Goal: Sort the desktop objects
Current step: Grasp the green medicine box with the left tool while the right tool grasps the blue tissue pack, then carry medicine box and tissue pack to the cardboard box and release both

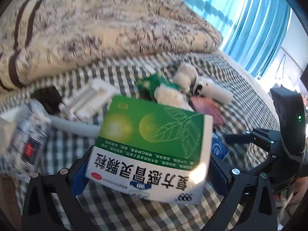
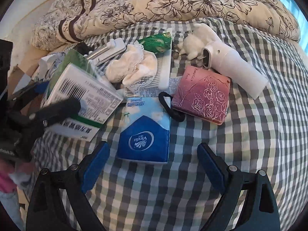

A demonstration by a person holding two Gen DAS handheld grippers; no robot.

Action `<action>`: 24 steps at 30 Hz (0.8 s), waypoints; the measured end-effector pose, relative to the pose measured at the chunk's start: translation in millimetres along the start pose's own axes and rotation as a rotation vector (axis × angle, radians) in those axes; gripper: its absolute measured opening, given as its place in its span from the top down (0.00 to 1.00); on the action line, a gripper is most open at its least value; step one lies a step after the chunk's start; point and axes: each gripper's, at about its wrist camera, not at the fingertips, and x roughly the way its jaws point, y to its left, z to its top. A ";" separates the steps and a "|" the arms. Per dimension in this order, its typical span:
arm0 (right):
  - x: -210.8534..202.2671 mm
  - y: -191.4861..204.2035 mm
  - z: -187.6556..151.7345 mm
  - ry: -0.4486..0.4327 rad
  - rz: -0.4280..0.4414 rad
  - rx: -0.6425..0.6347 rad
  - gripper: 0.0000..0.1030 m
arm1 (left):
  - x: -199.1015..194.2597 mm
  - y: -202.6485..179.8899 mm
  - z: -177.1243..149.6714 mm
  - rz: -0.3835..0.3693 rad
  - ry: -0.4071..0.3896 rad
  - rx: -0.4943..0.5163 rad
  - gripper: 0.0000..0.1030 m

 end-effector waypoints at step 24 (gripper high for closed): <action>-106.3 33.1 -33.6 -0.142 0.001 0.011 0.49 | -154.2 -5.0 -35.6 0.383 -0.163 -0.211 0.04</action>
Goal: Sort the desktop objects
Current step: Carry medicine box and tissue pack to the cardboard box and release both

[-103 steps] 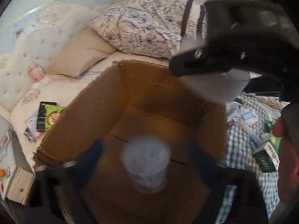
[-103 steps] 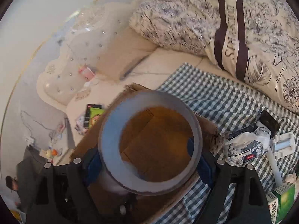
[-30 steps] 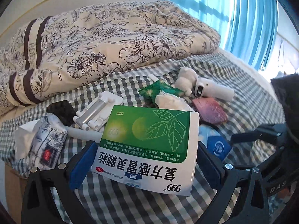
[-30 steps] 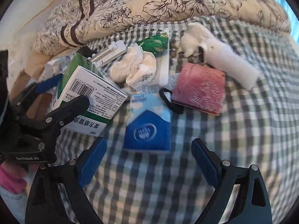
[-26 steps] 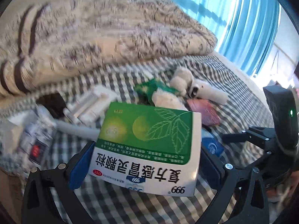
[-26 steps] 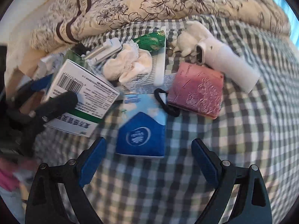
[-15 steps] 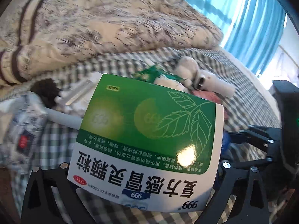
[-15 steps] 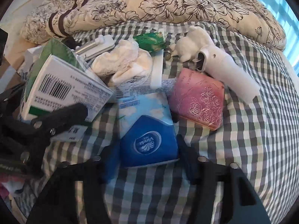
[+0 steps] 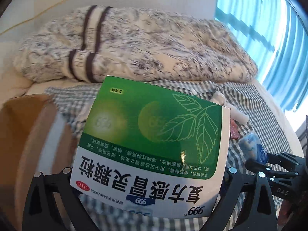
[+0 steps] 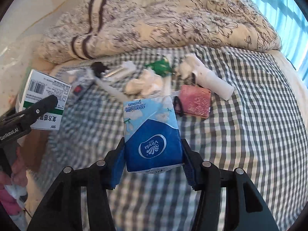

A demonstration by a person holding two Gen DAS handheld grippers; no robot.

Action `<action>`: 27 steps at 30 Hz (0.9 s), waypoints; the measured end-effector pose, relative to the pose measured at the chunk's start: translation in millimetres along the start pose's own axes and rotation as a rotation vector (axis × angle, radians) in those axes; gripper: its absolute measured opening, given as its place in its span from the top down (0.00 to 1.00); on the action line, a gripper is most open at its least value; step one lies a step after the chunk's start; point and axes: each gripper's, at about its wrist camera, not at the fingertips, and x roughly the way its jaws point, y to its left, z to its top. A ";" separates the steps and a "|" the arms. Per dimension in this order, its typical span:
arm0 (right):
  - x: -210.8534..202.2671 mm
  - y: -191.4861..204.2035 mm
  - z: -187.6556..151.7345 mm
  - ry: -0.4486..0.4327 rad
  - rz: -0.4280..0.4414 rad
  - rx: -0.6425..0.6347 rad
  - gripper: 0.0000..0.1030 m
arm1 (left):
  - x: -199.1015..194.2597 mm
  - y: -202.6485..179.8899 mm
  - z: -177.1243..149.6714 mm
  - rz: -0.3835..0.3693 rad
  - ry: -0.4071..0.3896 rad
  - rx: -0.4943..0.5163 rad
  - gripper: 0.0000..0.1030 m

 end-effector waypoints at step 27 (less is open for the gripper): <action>43.8 346.7 104.9 0.039 0.451 -0.321 0.39 | -71.1 210.6 -38.9 0.265 0.054 -0.231 0.01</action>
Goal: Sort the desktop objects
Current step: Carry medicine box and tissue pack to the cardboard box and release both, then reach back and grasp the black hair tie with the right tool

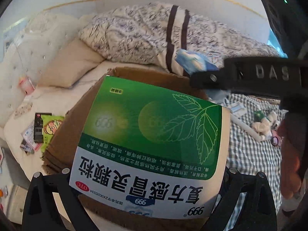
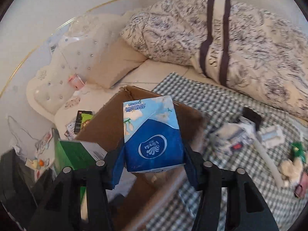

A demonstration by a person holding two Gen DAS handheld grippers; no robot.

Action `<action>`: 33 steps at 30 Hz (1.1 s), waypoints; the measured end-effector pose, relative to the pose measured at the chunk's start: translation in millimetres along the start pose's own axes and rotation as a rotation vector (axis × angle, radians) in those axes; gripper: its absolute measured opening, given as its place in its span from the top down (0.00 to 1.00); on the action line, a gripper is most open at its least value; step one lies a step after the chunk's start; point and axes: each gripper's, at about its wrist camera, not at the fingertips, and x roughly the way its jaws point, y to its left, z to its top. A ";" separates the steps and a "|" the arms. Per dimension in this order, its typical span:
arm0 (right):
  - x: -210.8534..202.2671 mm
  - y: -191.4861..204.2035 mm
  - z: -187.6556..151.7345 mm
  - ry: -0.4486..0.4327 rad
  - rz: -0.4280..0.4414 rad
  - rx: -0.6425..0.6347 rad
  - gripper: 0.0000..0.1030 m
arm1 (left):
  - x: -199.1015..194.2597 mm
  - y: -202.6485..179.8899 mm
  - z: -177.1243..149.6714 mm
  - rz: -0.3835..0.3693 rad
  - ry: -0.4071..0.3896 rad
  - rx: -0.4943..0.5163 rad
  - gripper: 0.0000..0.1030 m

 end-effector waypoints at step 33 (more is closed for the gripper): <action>-217.4 -311.7 -208.1 -0.137 -0.478 0.452 0.10 | -3.0 -211.6 17.0 -0.177 -0.039 0.113 0.00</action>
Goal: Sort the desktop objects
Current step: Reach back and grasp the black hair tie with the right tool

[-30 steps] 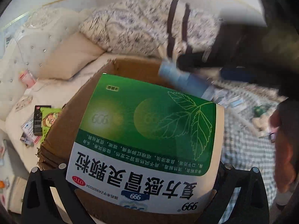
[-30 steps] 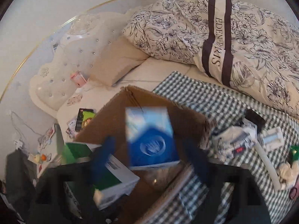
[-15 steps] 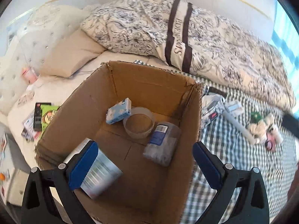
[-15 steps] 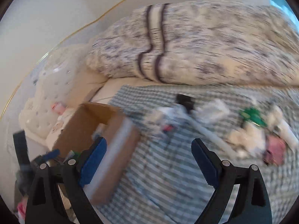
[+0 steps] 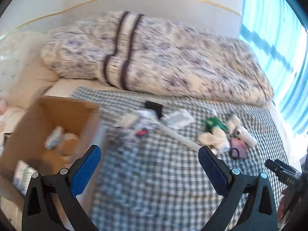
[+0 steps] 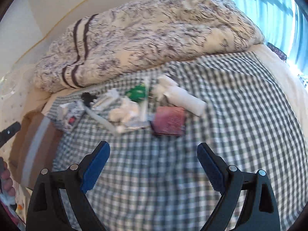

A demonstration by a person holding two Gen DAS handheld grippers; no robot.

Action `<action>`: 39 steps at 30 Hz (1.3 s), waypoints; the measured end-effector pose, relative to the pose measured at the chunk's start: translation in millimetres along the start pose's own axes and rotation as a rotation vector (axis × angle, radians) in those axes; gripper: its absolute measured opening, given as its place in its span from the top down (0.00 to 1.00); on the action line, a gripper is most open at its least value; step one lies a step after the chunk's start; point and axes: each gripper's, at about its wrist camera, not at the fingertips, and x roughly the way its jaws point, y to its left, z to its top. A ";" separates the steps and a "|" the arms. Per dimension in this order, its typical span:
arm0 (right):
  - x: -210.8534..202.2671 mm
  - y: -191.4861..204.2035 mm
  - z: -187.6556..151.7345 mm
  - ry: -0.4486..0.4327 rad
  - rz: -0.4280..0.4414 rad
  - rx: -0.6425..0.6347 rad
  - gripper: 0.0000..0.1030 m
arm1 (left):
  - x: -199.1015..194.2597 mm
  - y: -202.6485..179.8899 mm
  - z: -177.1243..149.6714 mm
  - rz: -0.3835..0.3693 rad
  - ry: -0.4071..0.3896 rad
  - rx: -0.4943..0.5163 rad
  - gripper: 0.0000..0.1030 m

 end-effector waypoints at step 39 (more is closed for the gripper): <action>102.4 33.4 9.4 0.130 -0.106 -0.138 0.96 | 194.4 -92.1 -11.2 -0.128 0.290 0.037 0.95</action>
